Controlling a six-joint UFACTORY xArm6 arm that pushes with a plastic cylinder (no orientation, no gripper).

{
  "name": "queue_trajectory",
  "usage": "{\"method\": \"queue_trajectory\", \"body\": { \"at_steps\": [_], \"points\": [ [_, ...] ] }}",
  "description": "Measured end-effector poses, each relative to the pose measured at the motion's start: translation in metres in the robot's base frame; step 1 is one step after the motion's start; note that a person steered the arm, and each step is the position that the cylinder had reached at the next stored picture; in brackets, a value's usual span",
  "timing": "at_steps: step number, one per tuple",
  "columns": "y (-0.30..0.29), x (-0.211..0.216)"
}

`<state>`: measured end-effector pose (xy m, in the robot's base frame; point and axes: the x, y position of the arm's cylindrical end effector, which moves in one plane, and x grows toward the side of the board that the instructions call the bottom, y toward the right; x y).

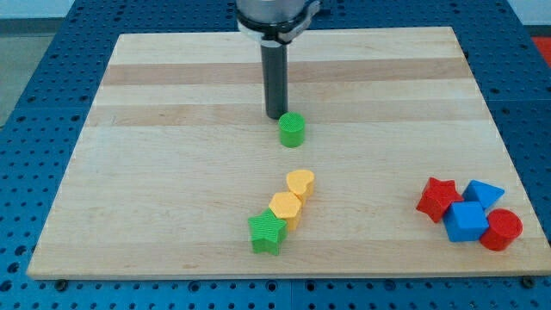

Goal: Move the green circle slightly downwards of the board

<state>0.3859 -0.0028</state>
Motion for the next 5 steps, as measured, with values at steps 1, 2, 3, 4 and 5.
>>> {"method": "queue_trajectory", "body": {
  "at_steps": [1, 2, 3, 4, 5],
  "points": [
    [0.044, 0.008],
    [0.058, 0.016],
    [0.058, 0.024],
    [0.035, 0.024],
    [0.006, 0.025]
  ]
}}
